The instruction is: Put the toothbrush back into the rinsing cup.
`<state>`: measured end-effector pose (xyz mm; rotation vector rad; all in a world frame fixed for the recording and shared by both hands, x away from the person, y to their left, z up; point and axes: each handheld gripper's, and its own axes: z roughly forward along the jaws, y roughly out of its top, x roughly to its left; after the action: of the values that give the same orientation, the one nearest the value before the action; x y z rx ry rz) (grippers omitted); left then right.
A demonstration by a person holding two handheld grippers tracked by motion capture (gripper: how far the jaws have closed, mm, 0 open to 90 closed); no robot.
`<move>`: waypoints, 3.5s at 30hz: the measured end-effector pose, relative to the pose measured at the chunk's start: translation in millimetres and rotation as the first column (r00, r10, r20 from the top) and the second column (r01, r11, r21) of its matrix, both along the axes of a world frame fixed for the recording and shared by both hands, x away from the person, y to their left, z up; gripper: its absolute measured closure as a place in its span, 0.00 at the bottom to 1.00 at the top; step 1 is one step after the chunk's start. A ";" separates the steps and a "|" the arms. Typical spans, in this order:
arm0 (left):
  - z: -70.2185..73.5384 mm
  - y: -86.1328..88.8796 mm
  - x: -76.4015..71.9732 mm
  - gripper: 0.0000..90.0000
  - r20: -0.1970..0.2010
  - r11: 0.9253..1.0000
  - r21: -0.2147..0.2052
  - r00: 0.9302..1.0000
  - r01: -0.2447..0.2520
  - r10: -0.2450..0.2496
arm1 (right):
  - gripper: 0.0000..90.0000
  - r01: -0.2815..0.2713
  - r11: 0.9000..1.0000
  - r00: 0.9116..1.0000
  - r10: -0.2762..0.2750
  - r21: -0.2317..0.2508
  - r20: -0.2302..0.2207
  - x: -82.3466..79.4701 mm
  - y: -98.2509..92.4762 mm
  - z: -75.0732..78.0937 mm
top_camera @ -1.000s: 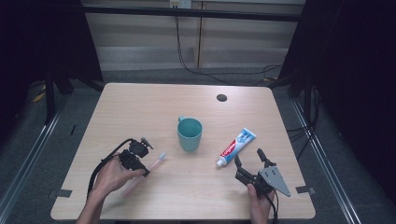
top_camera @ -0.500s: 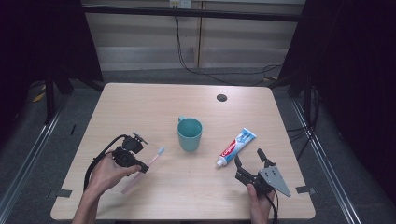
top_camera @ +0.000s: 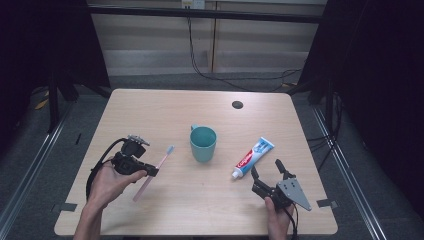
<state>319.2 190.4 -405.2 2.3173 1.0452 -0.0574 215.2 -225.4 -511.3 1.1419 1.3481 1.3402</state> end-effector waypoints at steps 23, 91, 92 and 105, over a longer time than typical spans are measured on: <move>19.2 17.7 -6.9 0.88 0.223 0.971 -0.226 0.967 -0.075 0.126 | 0.17 0.001 1.000 1.000 -0.001 0.001 0.001 0.0 0.1 -0.1; 59.3 -20.8 -5.4 0.87 0.575 0.810 -0.578 0.755 0.103 0.315 | 0.17 0.000 1.000 1.000 0.000 0.001 0.003 -0.1 0.1 -0.1; 59.6 -23.7 -4.5 0.87 0.577 0.809 -0.578 0.756 0.109 0.310 | 0.17 0.000 1.000 1.000 0.000 0.001 0.004 -0.1 0.0 -0.1; 67.2 -44.0 5.5 0.87 0.584 0.807 -0.574 0.759 0.136 0.288 | 0.17 -0.003 1.000 1.000 0.003 0.001 0.005 -0.2 -0.1 -0.1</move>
<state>324.7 146.4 -338.0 1.5160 0.6253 0.3906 215.0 -225.5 -511.4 1.1369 1.3457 1.3449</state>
